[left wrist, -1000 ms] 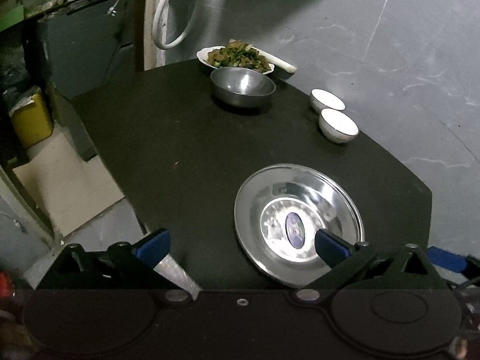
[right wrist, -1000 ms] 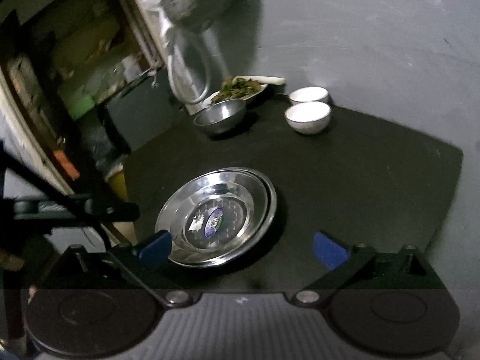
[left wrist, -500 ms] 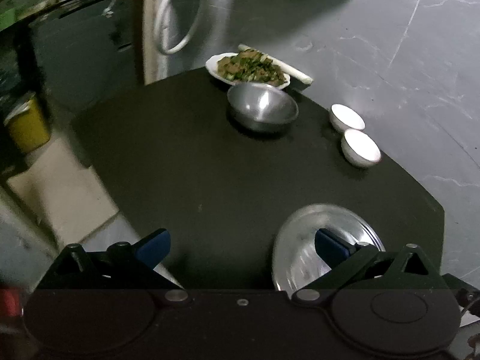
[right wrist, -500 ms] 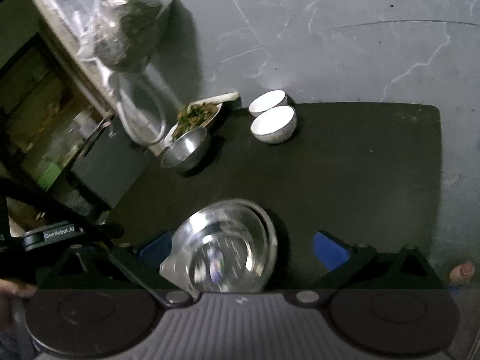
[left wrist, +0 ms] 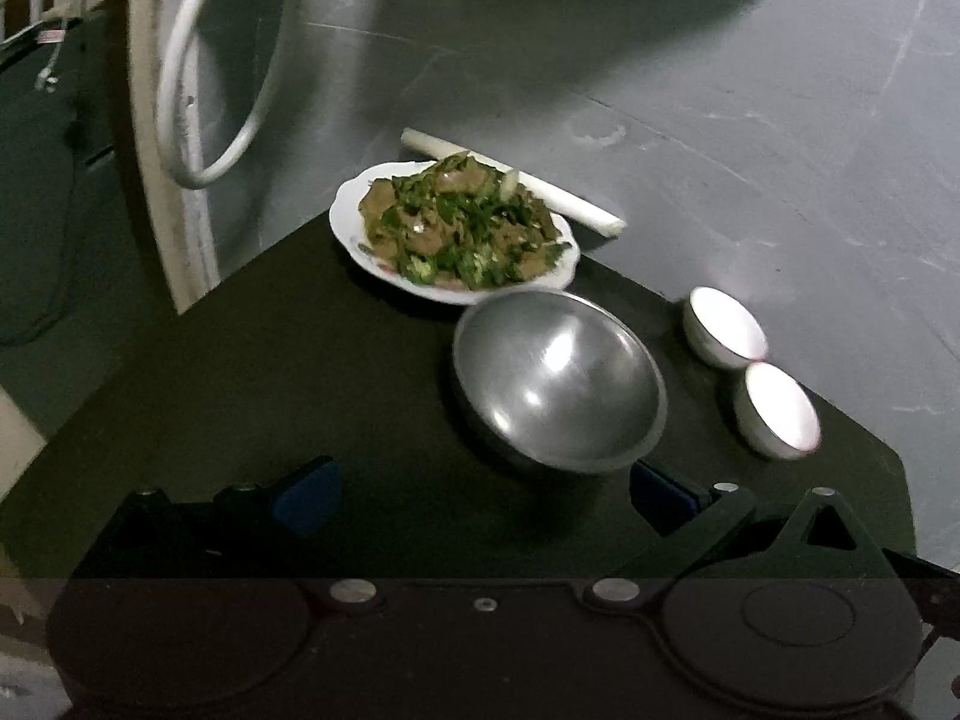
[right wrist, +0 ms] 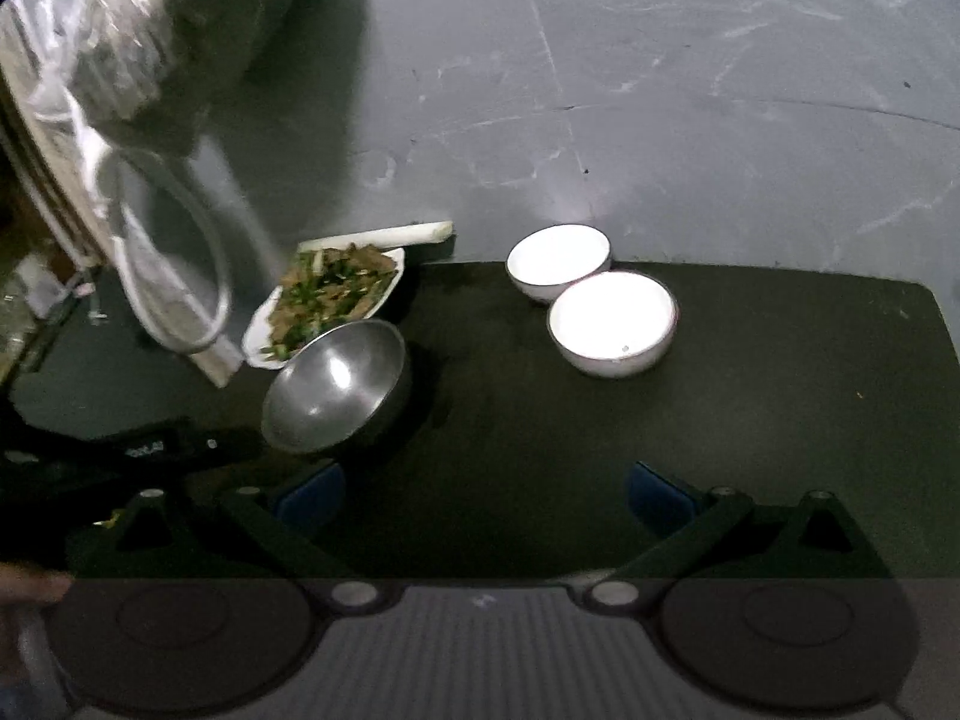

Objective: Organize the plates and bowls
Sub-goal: 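Move both grippers toward the steel mixing bowl, then close both grippers on the rim of the steel mixing bowl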

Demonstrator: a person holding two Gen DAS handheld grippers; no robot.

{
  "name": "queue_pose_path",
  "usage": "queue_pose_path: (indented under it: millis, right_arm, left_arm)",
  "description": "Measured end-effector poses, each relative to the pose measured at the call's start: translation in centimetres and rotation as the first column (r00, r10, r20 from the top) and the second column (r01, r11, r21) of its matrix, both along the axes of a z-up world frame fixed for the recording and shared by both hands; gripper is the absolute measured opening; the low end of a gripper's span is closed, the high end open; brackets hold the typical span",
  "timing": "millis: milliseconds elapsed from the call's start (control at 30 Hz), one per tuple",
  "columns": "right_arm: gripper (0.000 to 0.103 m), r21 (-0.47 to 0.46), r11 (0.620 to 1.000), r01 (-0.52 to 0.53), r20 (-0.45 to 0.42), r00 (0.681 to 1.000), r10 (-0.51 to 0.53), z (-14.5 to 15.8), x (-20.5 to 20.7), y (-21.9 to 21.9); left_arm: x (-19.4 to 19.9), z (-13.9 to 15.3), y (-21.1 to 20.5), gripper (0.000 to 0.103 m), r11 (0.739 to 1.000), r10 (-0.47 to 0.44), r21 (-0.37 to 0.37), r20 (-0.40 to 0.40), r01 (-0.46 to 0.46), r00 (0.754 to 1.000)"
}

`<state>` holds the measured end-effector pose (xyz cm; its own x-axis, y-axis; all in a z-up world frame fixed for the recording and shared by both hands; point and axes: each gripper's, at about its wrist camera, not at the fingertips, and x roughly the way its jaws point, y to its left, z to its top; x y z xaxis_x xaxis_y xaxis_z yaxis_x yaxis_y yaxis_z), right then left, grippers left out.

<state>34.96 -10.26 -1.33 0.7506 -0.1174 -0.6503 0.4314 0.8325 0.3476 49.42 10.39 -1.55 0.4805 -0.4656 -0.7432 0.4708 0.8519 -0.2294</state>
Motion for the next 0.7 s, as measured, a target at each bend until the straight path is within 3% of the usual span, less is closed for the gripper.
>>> queue_pose_path:
  millis: [200, 367, 533, 700]
  right_arm:
    - [0.092, 0.010, 0.999, 0.031, -0.015, 0.999, -0.031, -1.2, 5.2, 0.6]
    - [0.089, 0.019, 0.999, 0.031, -0.009, 0.999, -0.030, -1.4, 8.3, 0.8]
    - [0.090, 0.055, 0.999, -0.002, 0.014, 1.000, 0.002, -2.0, 9.1, 1.0]
    - [0.093, 0.174, 0.985, -0.014, 0.042, 0.999, 0.007, -3.5, 8.6, -0.1]
  left_arm:
    - [4.2, -1.4, -0.8, 0.102, 1.000, -0.010, 0.024, -0.031, 0.011, 0.999]
    - [5.9, -2.4, -1.2, 0.102, 1.000, -0.018, 0.019, -0.061, 0.019, 0.998]
    - [6.4, -2.8, -1.5, 0.098, 0.999, -0.040, -0.007, -0.078, 0.040, 0.996]
    - [7.0, -3.1, -1.5, 0.095, 0.999, -0.051, -0.023, -0.092, 0.049, 0.994]
